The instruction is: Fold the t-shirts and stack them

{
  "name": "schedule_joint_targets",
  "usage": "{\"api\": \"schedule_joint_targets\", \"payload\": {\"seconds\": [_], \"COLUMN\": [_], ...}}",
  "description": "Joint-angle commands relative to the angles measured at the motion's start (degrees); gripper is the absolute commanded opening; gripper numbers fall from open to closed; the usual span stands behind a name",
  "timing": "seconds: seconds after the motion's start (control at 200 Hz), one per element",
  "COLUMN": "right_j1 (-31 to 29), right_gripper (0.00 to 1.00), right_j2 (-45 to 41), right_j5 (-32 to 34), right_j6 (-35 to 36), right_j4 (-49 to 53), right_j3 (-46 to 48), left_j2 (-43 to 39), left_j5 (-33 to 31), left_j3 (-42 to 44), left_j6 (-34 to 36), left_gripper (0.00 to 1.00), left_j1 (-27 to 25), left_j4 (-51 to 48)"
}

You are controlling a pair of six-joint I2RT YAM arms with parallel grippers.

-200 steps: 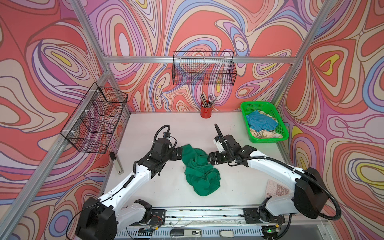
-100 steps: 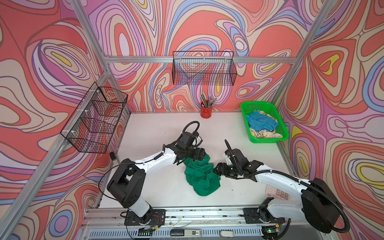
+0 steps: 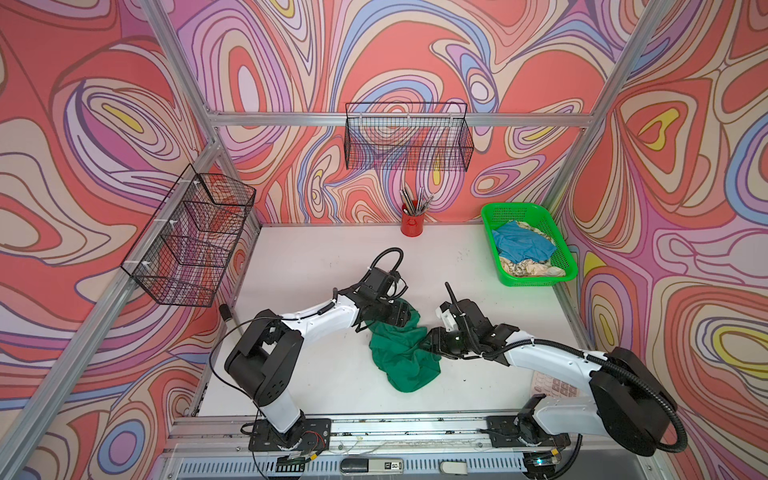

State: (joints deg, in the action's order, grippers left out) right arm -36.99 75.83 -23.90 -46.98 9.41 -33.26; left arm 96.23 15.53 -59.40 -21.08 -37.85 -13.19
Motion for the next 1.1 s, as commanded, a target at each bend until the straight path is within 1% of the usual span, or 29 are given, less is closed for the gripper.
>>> {"api": "schedule_joint_targets", "payload": {"seconds": [0.0,0.015,0.05,0.09,0.125,0.165,0.215,0.26,0.35,0.411,0.541,0.601,0.681,0.756,0.816,0.951,1.026,1.067,1.092,1.097], "right_j1": [-0.11,-0.11,-0.17,-0.18,-0.06,0.35,1.25,3.41,7.56,10.6,15.64,17.08,18.76,19.32,19.33,18.33,13.93,9.95,6.32,6.32], "right_gripper": [0.33,0.3,0.21,0.14,0.08,0.0,0.0,0.0,0.0,0.0,0.0,0.0,0.0,0.0,0.0,0.0,0.0,0.0,0.0,0.0], "right_j2": [0.6,0.56,0.57,0.58,0.68,0.98,1.64,2.6,5.16,7.7,13.55,14.69,13.87,10.62,7.19,-1.66,-6.2,-8.25,-9.71,-9.71], "right_j5": [-0.36,-0.25,0.27,0.69,1.82,3.42,4.27,4.35,4.61,4.48,4.94,5.08,5.31,5.52,4.99,0.1,-0.24,-0.56,0.43,0.43], "right_j6": [-0.3,-0.35,-0.13,0.23,0.78,2.06,3.42,5.28,9.02,12.09,18.85,21.21,23.91,25.48,26.19,23.55,22.39,22.55,22.38,22.38], "right_j4": [-1.4,-1.41,-1.28,-1.0,-0.25,1.01,1.55,1.89,2.17,2.34,4.85,6.41,8.93,10.33,11.56,11.64,11.46,10.61,9.53,9.53], "right_j3": [0.82,0.75,0.58,0.41,-0.02,-0.84,-1.69,-2.75,-5.39,-8.07,-17.24,-20.43,-23.66,-24.4,-23.7,-17.38,-12.18,-9.31,-7.11,-7.11], "left_j2": [2.35,2.58,3.02,3.25,3.43,3.68,4.0,4.39,5.24,5.46,4.74,3.63,0.94,-3.25,-8.14,-19.05,-23.4,-25.14,-25.83,-26.0], "left_j5": [1.34,1.34,1.14,0.48,-0.58,-2.16,-4.32,-6.03,-7.56,-8.05,-8.69,-9.05,-9.97,-10.95,-11.24,-7.96,-8.06,-8.76,-8.79,-8.78], "left_j3": [-1.71,-1.76,-1.91,-2.12,-2.45,-3.17,-4.53,-6.09,-8.94,-10.53,-13.8,-14.83,-14.74,-11.42,-6.63,5.5,12.03,15.8,17.88,18.25], "left_j6": [0.43,0.43,0.46,0.54,0.68,1.22,2.02,2.8,3.49,3.67,4.29,5.26,6.26,5.94,5.05,-0.88,-4.98,-7.04,-8.08,-8.26], "left_gripper": [0.65,0.62,0.51,0.41,0.29,0.19,0.09,0.0,0.0,0.0,0.0,0.0,0.0,0.0,0.0,0.0,0.0,0.0,0.0,0.0], "left_j1": [-0.65,-0.69,-0.67,-0.65,-0.65,-0.65,-0.58,-0.25,1.65,3.87,8.53,10.04,11.58,12.44,12.56,12.54,12.5,12.43,12.47,12.46], "left_j4": [-1.42,-1.47,-1.46,-1.45,-1.36,-1.46,-1.47,-1.44,-1.45,-0.86,-0.8,-1.48,-5.12,-5.75,-4.97,-2.31,-2.28,0.4,1.37,1.57]}}
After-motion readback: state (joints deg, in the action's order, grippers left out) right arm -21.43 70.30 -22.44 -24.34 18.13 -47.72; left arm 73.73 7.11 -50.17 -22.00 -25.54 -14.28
